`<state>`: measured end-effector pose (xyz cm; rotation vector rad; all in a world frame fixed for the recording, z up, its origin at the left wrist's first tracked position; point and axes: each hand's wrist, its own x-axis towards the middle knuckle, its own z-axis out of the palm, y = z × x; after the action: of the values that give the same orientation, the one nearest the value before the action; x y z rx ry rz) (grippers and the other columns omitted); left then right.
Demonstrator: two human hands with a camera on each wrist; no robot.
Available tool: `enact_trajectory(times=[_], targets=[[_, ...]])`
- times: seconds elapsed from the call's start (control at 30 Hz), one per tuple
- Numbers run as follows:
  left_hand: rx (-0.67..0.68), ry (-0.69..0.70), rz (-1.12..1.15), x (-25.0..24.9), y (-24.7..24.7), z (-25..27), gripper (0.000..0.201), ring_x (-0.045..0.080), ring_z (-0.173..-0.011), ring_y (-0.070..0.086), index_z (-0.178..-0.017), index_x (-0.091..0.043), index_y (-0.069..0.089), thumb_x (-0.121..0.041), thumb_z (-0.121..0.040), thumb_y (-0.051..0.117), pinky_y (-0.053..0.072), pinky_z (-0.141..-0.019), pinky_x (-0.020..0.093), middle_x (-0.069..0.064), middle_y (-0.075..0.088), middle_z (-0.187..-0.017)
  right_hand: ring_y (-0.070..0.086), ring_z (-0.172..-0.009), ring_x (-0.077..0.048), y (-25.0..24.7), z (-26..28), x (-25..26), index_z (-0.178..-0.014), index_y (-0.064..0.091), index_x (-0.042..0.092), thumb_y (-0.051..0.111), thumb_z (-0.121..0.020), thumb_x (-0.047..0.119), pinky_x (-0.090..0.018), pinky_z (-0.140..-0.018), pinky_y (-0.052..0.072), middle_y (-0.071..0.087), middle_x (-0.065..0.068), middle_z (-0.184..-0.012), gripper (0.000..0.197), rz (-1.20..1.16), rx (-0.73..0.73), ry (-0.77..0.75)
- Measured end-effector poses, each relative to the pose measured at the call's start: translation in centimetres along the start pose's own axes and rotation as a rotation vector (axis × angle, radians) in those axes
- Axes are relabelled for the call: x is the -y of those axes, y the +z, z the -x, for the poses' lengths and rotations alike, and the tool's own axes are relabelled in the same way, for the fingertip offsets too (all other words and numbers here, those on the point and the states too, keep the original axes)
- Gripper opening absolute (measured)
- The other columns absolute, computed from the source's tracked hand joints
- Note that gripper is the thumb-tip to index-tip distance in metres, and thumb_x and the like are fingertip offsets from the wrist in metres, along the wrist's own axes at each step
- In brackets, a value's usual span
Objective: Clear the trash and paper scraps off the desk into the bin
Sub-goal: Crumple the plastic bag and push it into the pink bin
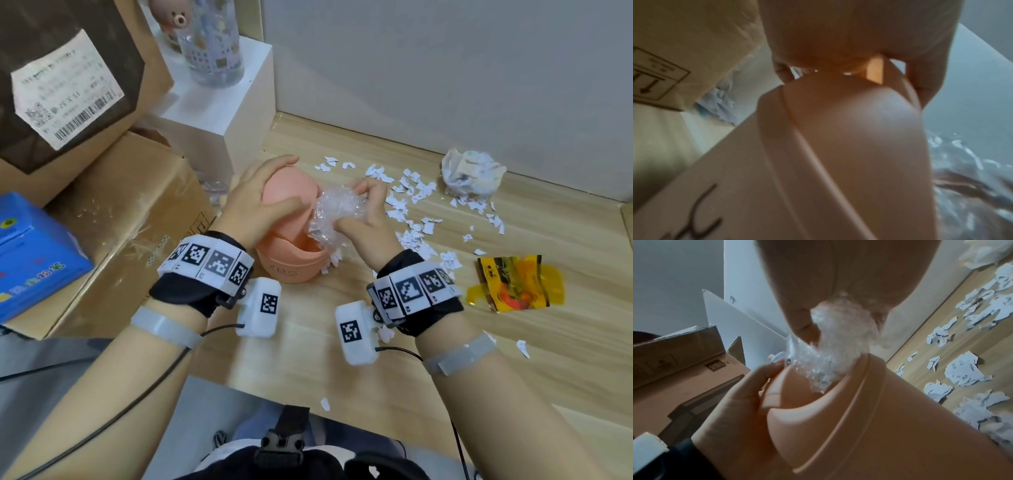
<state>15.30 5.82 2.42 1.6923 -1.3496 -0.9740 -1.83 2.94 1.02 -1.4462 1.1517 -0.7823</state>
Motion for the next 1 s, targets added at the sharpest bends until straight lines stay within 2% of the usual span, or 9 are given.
enact_trajectory(times=[0.13, 0.27, 0.37, 0.47, 0.57, 0.7, 0.83, 0.9, 1.0], targets=[[-0.021, -0.017, 0.108, 0.1, 0.8, 0.5, 0.062, 0.015, -0.118, 0.044, -0.111, -0.048, 0.050, -0.052, -0.051, 0.065, 0.037, -0.105, 0.040, -0.007, 0.046, -0.129, 0.039, -0.078, 0.005, -0.3, -0.7, -0.4, -0.075, 0.039, 0.037, 0.067, -0.061, -0.001, -0.007, -0.069, 0.035, 0.036, 0.012, -0.087, 0.049, 0.180, -0.144, -0.164], [-0.035, -0.009, 0.158, 0.4, 1.1, 0.3, 0.064, 0.017, -0.117, 0.050, -0.111, -0.044, 0.051, -0.047, -0.050, 0.070, 0.043, -0.098, 0.032, -0.005, 0.051, -0.131, 0.045, -0.070, 0.005, 0.3, -0.4, -0.9, -0.073, 0.044, 0.025, 0.071, -0.059, 0.005, -0.007, -0.063, 0.034, 0.042, 0.018, -0.072, 0.037, 0.278, -0.249, -0.293], [-0.055, 0.005, 0.185, 0.6, 1.2, 0.1, 0.059, 0.016, -0.117, 0.052, -0.108, -0.042, 0.051, -0.043, -0.052, 0.069, 0.043, -0.099, 0.031, -0.004, 0.055, -0.129, 0.047, -0.072, -0.007, 0.3, 0.0, -0.8, -0.073, 0.036, 0.034, 0.071, -0.061, 0.016, -0.021, -0.069, 0.040, 0.042, 0.020, -0.070, 0.041, 0.296, -0.226, -0.259], [-0.062, 0.003, 0.208, 0.7, 1.4, 0.1, 0.057, 0.015, -0.117, 0.052, -0.107, -0.043, 0.051, -0.042, -0.053, 0.069, 0.044, -0.099, 0.032, -0.005, 0.055, -0.129, 0.051, -0.081, -0.010, -0.6, 0.9, -1.2, -0.076, 0.043, 0.027, 0.067, -0.068, 0.035, -0.032, -0.083, 0.041, 0.050, 0.013, -0.076, 0.027, 0.401, -0.136, -0.380], [-0.074, 0.009, 0.203, 0.8, 1.4, 0.1, 0.058, 0.013, -0.115, 0.052, -0.109, -0.040, 0.052, -0.041, -0.053, 0.068, 0.044, -0.099, 0.032, -0.005, 0.055, -0.127, 0.051, -0.117, -0.006, -1.8, 1.9, -2.3, -0.094, 0.051, 0.024, 0.057, -0.074, 0.047, -0.039, -0.104, 0.019, 0.063, 0.009, -0.100, 0.032, 0.578, -0.052, -0.456], [-0.069, 0.017, 0.199, 0.7, 1.4, 0.1, 0.060, 0.011, -0.112, 0.052, -0.111, -0.036, 0.051, -0.042, -0.053, 0.067, 0.044, -0.098, 0.030, -0.012, 0.054, -0.122, 0.026, -0.136, 0.000, -1.6, 2.2, -2.2, -0.110, 0.055, 0.032, 0.046, -0.075, 0.059, -0.036, -0.103, 0.003, 0.061, 0.017, -0.121, 0.045, 0.821, 0.055, -0.419], [-0.038, 0.019, 0.172, 0.5, 1.3, 0.0, 0.056, 0.013, -0.111, 0.053, -0.104, -0.049, 0.049, -0.044, -0.051, 0.068, 0.044, -0.098, 0.033, -0.024, 0.052, -0.117, 0.001, -0.142, -0.003, -0.6, 0.3, -0.7, -0.117, 0.054, 0.037, 0.024, -0.073, 0.071, -0.049, -0.105, -0.025, 0.059, 0.014, -0.126, 0.063, 0.966, 0.266, -0.314], [-0.027, 0.025, 0.152, 0.4, 1.3, -0.1, 0.056, 0.013, -0.111, 0.053, -0.102, -0.053, 0.048, -0.045, -0.051, 0.069, 0.044, -0.098, 0.034, -0.027, 0.051, -0.115, -0.002, -0.145, -0.011, 0.2, -0.7, -0.2, -0.106, 0.060, 0.031, 0.018, -0.079, 0.069, -0.059, -0.103, -0.028, 0.059, 0.011, -0.126, 0.063, 1.093, 0.395, -0.250], [-0.023, 0.032, 0.141, 0.2, 1.3, -0.1, 0.057, 0.011, -0.110, 0.051, -0.102, -0.051, 0.048, -0.045, -0.049, 0.068, 0.042, -0.097, 0.028, -0.017, 0.052, -0.119, -0.004, -0.145, -0.023, 1.1, -1.5, 0.2, -0.102, 0.063, 0.019, 0.018, -0.089, 0.060, -0.057, -0.103, -0.027, 0.053, 0.001, -0.133, 0.063, 1.256, 0.540, -0.190]])
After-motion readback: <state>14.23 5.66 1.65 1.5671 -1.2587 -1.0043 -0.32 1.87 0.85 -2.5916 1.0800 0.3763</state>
